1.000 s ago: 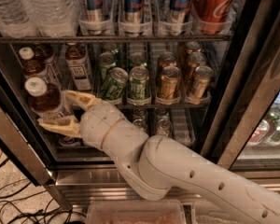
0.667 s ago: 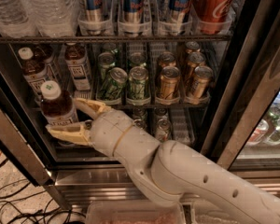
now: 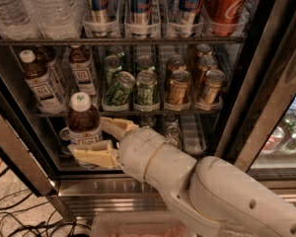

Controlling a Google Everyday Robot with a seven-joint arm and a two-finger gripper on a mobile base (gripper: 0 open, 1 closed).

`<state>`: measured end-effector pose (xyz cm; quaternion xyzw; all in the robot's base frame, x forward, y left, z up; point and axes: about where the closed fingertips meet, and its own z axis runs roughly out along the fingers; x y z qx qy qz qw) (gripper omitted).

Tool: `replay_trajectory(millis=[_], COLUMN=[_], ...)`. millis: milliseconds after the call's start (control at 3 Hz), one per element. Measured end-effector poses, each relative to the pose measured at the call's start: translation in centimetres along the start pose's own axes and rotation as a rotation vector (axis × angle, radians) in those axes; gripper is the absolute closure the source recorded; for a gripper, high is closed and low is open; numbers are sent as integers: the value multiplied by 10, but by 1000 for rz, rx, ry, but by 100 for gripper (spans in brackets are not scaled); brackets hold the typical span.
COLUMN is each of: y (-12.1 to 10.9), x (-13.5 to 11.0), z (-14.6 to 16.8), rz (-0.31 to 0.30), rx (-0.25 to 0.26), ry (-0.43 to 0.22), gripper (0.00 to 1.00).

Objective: Pick blue plastic bottle from middle shelf of fridge

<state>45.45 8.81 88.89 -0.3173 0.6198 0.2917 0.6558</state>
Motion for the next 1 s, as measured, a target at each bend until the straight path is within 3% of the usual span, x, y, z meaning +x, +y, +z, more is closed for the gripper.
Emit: replay_trajectory(millis=[333, 1000], y=[-3, -19], x=[-1, 2], z=[-24, -47], rz=[8, -25], rx=[45, 154], ry=[64, 92], gripper=[100, 100])
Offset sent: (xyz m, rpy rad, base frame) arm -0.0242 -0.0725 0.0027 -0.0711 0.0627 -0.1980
